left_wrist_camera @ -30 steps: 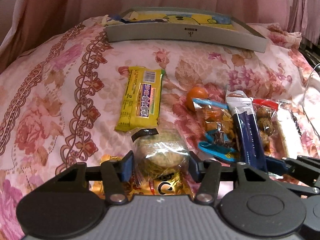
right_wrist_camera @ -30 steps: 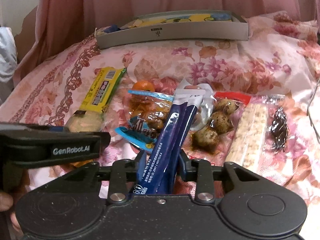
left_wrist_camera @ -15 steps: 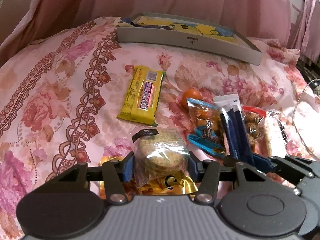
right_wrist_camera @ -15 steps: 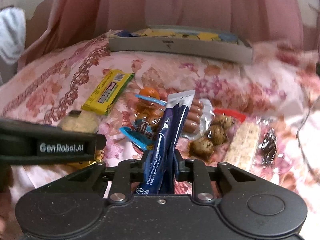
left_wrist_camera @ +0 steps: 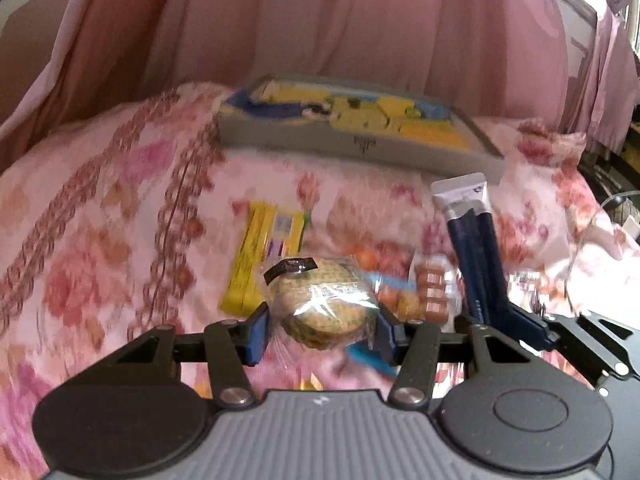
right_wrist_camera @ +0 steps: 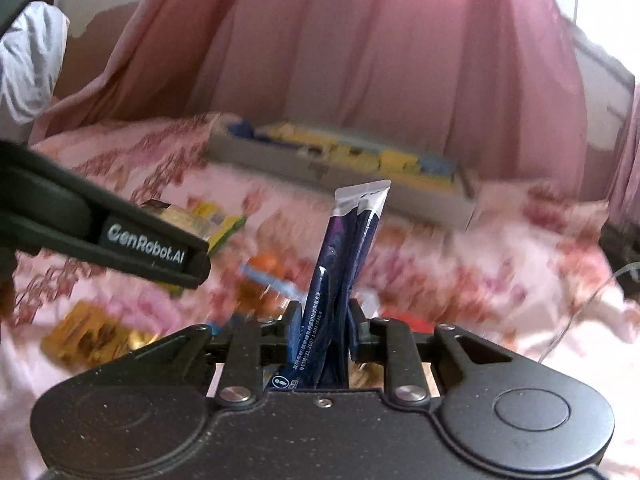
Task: Organize snacks
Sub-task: 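Lift both held snacks and carry them over the grey tray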
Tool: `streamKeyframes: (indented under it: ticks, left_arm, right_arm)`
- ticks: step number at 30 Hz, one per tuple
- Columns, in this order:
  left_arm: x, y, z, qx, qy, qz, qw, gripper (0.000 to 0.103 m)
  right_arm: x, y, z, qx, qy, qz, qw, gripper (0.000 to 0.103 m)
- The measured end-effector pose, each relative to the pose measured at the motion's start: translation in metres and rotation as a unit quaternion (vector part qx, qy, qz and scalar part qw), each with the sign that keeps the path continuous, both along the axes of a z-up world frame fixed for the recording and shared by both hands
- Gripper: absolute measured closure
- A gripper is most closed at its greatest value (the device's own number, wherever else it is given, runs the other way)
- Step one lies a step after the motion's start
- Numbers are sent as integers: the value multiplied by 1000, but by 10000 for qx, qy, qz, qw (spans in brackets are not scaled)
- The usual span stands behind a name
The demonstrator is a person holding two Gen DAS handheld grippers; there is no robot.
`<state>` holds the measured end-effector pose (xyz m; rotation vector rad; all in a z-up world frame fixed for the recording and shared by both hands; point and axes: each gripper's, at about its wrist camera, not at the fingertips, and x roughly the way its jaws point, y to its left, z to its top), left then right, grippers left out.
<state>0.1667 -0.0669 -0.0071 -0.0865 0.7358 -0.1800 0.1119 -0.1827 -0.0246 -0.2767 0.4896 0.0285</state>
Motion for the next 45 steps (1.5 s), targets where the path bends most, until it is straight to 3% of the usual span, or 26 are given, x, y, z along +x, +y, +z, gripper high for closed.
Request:
streamKeyframes:
  ticks: [6,13,18,25,30,40,45]
  left_arm:
    - [33,-13,29,-22,-406,-14,9992,46]
    - [84,-35,54,-197,-843,133,9962,46]
    - [125,-56,61,-314,-1059,159,9938,46]
    - [175,-72,54,-666,-987,359,9922,46]
    - [199,-82,41,-607,-866,421,9935,46]
    - [233,-93,7,-459,-261,535,9972,46]
    - [238,-96,-2,-376,-155,534,9977,46]
  right_arm:
    - [34,-25,26,-190,-727,47,9972,79]
    - [91,-71,38,-12,-1354,-181,9906,79]
    - [125,-99,46,217,-1671,-335,9851,79]
    - [166,-126,49,590,-1942,-483,9780,79]
    - [192,-134,44,800,-1805,-397,9795,78]
    - [236,-141,19,1211,-945,-190,9880,78]
    - [244,-140,8,1259,-676,-177,9896,78]
